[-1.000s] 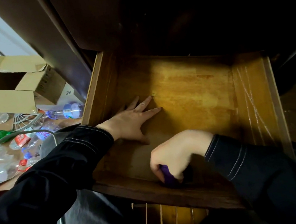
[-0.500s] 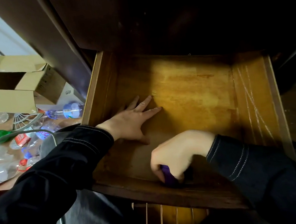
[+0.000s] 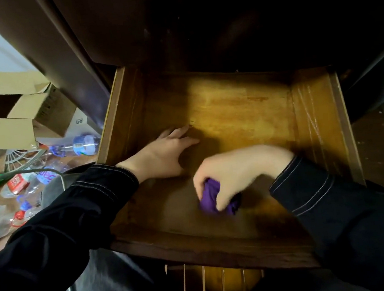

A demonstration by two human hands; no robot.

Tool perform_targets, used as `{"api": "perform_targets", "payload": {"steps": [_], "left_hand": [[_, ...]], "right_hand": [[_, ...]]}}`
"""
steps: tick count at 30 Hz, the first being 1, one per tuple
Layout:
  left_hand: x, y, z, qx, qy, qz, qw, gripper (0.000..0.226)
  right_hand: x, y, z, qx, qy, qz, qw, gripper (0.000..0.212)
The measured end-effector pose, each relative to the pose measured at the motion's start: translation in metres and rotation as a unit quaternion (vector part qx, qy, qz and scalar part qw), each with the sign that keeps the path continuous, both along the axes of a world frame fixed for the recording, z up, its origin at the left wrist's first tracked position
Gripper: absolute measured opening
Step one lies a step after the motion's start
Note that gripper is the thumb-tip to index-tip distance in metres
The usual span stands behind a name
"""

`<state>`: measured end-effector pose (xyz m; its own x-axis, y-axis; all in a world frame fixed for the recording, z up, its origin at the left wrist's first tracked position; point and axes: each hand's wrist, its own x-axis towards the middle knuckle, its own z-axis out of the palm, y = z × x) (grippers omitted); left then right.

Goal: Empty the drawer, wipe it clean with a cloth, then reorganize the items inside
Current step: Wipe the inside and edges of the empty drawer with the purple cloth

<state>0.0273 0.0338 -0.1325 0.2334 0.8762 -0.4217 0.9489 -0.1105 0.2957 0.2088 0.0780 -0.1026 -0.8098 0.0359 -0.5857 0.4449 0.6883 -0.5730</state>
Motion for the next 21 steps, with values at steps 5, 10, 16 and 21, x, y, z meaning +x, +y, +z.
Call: {"api": "perform_targets", "payload": {"steps": [5,10,16,21], "left_hand": [[0.007,0.000,0.025,-0.098,-0.264,0.090,0.955,0.078],[0.008,-0.006,0.036,-0.230,-0.446,0.117,0.857,0.072],[0.012,-0.007,0.030,-0.157,-0.455,0.217,0.850,0.059],[0.020,-0.016,0.026,-0.135,-0.419,0.164,0.883,0.024]], "right_hand": [[0.019,0.030,0.022,-0.054,0.054,-0.270,0.960,0.052],[0.019,0.021,0.017,-0.153,0.080,-0.416,0.893,0.052],[0.034,0.008,0.029,-0.193,0.109,-0.523,0.823,0.043],[0.091,0.015,0.035,0.283,0.135,-0.359,0.879,0.017]]}}
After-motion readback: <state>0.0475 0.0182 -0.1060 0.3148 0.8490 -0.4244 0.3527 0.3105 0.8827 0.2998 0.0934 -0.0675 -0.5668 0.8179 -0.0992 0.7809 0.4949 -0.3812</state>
